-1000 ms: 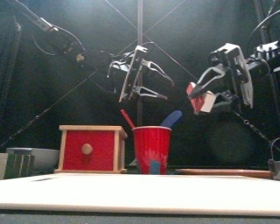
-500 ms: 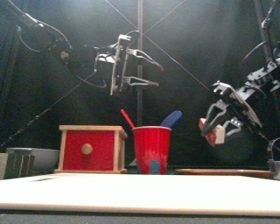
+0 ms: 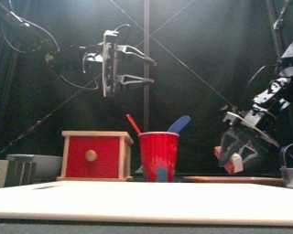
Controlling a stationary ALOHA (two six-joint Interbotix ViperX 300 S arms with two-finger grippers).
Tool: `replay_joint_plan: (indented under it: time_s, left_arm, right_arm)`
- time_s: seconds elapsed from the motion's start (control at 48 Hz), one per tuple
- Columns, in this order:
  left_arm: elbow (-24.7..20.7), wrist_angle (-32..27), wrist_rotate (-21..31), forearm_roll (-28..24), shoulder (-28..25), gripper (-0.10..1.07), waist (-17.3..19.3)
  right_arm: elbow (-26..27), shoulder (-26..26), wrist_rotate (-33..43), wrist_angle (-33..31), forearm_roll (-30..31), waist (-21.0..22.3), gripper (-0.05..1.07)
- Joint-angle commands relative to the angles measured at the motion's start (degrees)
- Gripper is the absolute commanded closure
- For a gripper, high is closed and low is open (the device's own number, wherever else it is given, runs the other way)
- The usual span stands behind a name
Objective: Place salmon sushi onto plate
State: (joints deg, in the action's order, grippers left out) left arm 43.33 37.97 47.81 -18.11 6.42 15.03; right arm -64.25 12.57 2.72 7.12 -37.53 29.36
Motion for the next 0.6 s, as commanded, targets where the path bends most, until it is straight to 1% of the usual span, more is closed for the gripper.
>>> replay_joint_plan:
  time_s: [0.0, 0.167, 0.208, 0.375, 0.583]
  left_arm:
    - [-0.18, 0.53, -0.18, -0.09, 0.97, 0.14, -0.26]
    - [0.00, 0.62, -0.18, -0.09, 1.14, 0.14, -0.44]
    - [0.00, 0.53, -0.18, -0.09, 1.14, 0.13, -0.44]
    - [0.09, 0.53, -0.18, -0.18, 1.23, 0.13, -0.44]
    - [0.62, 0.53, -0.18, 0.00, 1.14, 0.14, -0.26]
  right_arm:
    - [1.32, 0.70, -0.09, 0.18, 0.53, 0.35, 0.17]
    - [1.49, 1.41, 0.00, 0.09, 1.67, 0.35, 0.00]
    - [1.49, 1.41, 0.18, 0.09, 1.67, 0.35, -0.02]
    - [1.58, 1.67, -0.09, -0.79, 1.93, 0.35, -0.02]
    - [1.93, 3.25, 0.00, -0.97, 2.72, 0.35, -0.02]
